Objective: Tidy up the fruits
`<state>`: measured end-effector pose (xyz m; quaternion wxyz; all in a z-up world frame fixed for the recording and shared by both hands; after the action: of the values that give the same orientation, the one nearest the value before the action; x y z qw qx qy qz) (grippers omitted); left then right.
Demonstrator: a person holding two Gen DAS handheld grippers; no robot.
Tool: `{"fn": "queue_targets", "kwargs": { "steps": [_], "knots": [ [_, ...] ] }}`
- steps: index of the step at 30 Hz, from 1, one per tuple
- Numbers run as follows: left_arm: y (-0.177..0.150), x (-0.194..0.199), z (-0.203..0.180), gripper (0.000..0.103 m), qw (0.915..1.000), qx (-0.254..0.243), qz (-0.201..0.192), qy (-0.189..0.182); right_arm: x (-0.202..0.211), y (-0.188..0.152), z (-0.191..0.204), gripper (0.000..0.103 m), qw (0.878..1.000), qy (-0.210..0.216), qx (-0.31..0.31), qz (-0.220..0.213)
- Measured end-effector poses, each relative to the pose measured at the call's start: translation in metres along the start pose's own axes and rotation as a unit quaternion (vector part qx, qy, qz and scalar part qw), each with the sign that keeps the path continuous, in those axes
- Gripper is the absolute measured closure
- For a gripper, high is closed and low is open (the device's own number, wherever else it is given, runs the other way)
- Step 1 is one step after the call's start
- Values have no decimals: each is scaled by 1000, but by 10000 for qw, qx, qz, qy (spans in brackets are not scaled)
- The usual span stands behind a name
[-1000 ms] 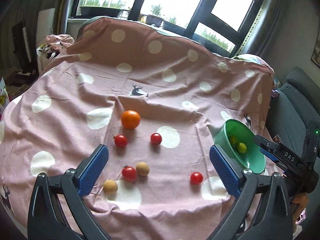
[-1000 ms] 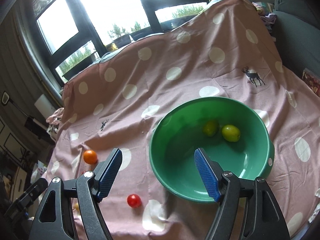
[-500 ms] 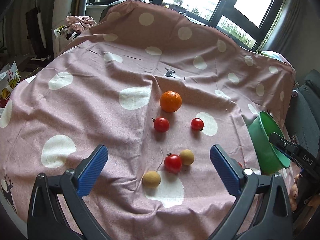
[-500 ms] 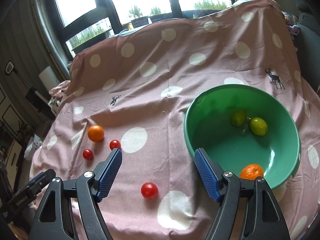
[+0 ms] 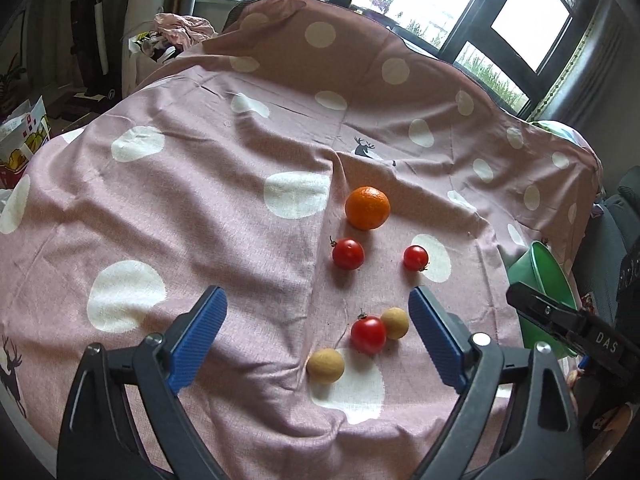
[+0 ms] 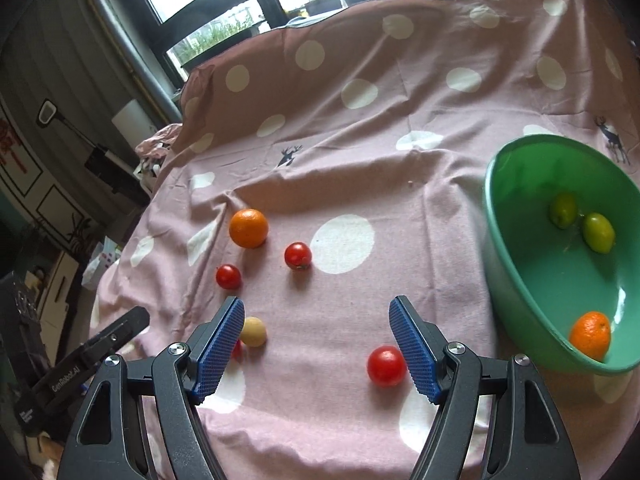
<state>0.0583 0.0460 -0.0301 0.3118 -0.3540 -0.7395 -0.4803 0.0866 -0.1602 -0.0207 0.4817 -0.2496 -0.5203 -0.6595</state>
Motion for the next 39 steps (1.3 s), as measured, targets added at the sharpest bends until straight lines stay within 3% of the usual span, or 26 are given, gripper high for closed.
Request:
{"fn": "queue_targets", "kwargs": {
  "steps": [1,6,7,10,19,21,22,26,31,35,39],
  "knots": [
    [0,-2,0,16,10000,19,48,-14,-6,4,5,28,9999,71,6,89],
    [-4,-9,3,55,9983,298,357,-350,-44,23,36,29,9979,266,16,583],
    [-4,-9,3,57,9983,282,384,-329,-53,28,43,31,9972,314,-10,679],
    [-2,-7,6,58,9993,181,327,-98,-83,42,61,36,9944,408,-102,973],
    [-2,-8,15,58,9988,233,433,-54,-137,75,80,45,9934,-215,125,1117],
    [-2,-9,16,58,9987,235,461,-39,-144,75,81,56,9922,-292,233,1189],
    [-2,-10,15,58,9986,232,470,-48,-145,75,81,56,9921,-338,249,1185],
    [-2,-10,12,58,9985,210,482,-121,-134,71,76,57,9934,-313,101,1103],
    [-4,-8,2,58,9984,122,469,-285,-86,56,66,57,9952,-69,190,956],
    [-7,-9,-5,58,9984,56,483,-302,-47,27,45,57,9962,-140,330,792],
    [-11,-11,-14,58,9977,-47,549,-385,-37,-8,23,57,9956,-15,232,911]
  ]
}}
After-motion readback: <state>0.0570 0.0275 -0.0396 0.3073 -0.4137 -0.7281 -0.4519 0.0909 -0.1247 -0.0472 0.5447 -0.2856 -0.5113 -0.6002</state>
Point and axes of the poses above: each gripper's, at about its wrist camera, not at the fingertips, and x roughly against the way its jaws point, z to its left, y to its top, the point moved 8 cm from there along -x, roughly the way its jaws point, and after that the axes turned 9 degrees about z, right-handed, at the moved point
